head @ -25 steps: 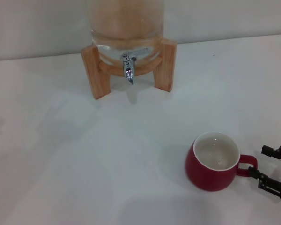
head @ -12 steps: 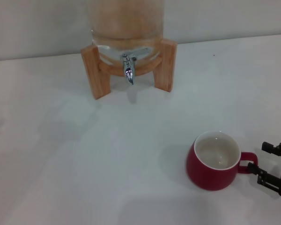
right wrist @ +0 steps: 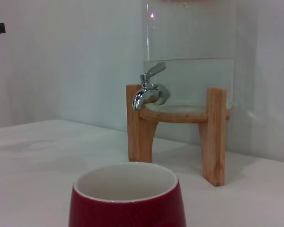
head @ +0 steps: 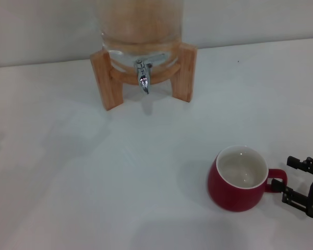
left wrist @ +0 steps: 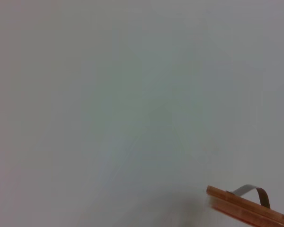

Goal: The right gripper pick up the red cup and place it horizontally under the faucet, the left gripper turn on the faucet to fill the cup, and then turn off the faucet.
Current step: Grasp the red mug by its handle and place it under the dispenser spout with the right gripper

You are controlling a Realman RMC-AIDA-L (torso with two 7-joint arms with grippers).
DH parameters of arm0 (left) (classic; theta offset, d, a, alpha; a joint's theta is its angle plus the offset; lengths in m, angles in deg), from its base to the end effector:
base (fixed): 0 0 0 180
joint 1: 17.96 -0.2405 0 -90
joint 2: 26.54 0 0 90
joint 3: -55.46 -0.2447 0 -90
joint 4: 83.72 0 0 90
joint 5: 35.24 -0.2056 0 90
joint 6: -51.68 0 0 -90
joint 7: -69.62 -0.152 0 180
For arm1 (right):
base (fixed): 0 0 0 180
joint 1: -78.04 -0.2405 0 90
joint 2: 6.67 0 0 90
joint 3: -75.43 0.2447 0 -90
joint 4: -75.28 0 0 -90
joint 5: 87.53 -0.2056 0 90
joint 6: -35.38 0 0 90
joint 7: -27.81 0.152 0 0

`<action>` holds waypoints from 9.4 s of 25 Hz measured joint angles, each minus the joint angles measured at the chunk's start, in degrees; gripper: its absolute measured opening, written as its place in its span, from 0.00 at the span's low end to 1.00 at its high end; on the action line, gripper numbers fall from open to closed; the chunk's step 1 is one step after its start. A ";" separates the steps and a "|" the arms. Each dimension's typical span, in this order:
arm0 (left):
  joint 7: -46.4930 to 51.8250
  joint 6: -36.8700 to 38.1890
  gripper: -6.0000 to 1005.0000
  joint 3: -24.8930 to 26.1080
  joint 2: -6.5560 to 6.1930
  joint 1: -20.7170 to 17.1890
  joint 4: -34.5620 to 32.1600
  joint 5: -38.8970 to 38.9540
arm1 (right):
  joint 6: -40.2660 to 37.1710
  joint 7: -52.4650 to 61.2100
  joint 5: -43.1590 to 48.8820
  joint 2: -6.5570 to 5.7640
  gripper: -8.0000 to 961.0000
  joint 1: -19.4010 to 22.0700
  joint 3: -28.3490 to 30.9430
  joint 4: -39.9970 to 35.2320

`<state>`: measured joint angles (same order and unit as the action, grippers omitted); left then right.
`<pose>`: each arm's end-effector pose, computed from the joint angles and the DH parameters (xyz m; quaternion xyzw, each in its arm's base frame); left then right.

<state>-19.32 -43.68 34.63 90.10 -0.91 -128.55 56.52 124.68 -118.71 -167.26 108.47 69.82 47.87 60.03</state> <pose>-0.2988 0.2909 0.1388 -0.7526 -0.3008 -0.4766 0.3405 0.3656 0.2001 0.0087 -0.8667 0.1873 0.2639 0.3796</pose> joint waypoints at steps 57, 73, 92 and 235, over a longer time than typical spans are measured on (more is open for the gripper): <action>0.09 -0.72 0.87 0.00 0.00 -0.51 0.01 0.70 | -1.24 0.62 -1.56 -0.09 0.56 -0.40 0.92 1.21; 0.09 -0.79 0.87 0.00 0.09 -0.64 0.01 0.71 | -1.28 0.01 -2.73 0.00 0.37 -1.58 0.86 2.51; 0.09 -0.79 0.87 0.00 0.09 -0.70 0.01 1.32 | -2.04 -0.66 -3.86 0.00 0.16 -2.73 0.84 3.33; 0.71 12.21 0.87 0.73 0.82 -4.31 0.24 -11.70 | -30.03 -10.78 -11.68 1.06 0.13 -33.59 6.59 23.69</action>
<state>-18.62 -31.47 35.35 90.92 -5.22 -128.31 44.82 94.66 -129.48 -178.94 109.52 36.23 54.47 83.72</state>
